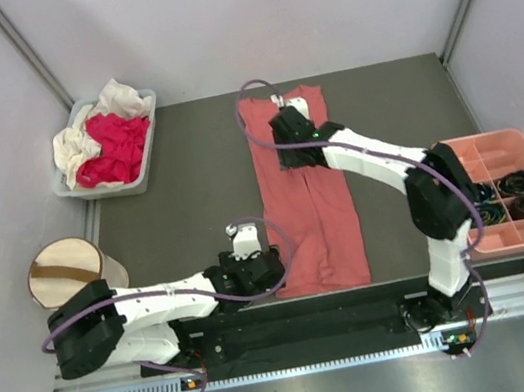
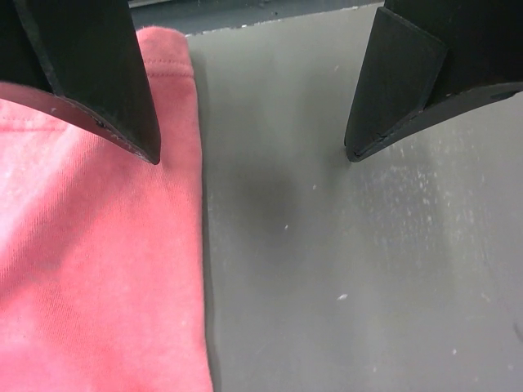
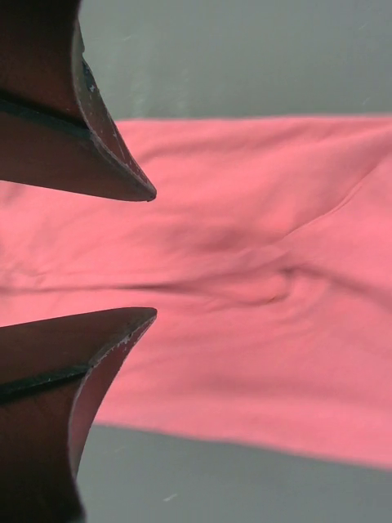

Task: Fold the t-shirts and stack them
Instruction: Rotate the tshirt 90 degrees

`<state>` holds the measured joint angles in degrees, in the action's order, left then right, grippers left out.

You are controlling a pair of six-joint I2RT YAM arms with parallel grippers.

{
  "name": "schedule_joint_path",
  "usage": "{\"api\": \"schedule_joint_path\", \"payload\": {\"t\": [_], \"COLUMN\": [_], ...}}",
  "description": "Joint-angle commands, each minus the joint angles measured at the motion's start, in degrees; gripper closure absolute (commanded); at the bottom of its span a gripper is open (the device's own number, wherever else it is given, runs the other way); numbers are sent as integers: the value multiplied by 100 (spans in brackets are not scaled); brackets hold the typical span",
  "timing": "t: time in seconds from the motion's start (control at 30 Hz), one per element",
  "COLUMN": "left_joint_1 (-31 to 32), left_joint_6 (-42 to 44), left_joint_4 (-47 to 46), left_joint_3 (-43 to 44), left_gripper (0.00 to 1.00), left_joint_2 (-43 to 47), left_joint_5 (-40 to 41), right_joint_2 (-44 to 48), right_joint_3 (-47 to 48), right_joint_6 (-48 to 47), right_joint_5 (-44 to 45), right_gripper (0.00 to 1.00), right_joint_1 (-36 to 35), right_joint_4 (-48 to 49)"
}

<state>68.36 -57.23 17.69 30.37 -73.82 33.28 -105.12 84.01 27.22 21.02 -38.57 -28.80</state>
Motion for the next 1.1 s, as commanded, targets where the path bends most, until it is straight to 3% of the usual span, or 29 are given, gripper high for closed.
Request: {"api": "schedule_joint_path", "payload": {"t": [0.0, 0.4, 0.77, 1.07], "left_joint_1": [90, 108, 108, 108], "left_joint_6": [-578, -807, -983, -1035], "left_joint_4": [463, 858, 1069, 1157], "left_joint_3": [-312, -330, -330, -286], "left_gripper": [1, 1, 1, 1], "left_joint_2": [183, 465, 588, 597], "left_joint_5": [-313, -234, -93, -67], "right_joint_2": [-955, -2495, -2829, -3119], "right_joint_3": [1307, 3190, 3728, 3790], "right_joint_6": [-524, -1544, -2379, -3223], "right_joint_5": [-168, -747, -1617, -1610], "right_gripper": [45, 43, 35, 29], "right_joint_1": [218, 508, 508, 508], "right_joint_4": [-47, 84, 191, 120]}}
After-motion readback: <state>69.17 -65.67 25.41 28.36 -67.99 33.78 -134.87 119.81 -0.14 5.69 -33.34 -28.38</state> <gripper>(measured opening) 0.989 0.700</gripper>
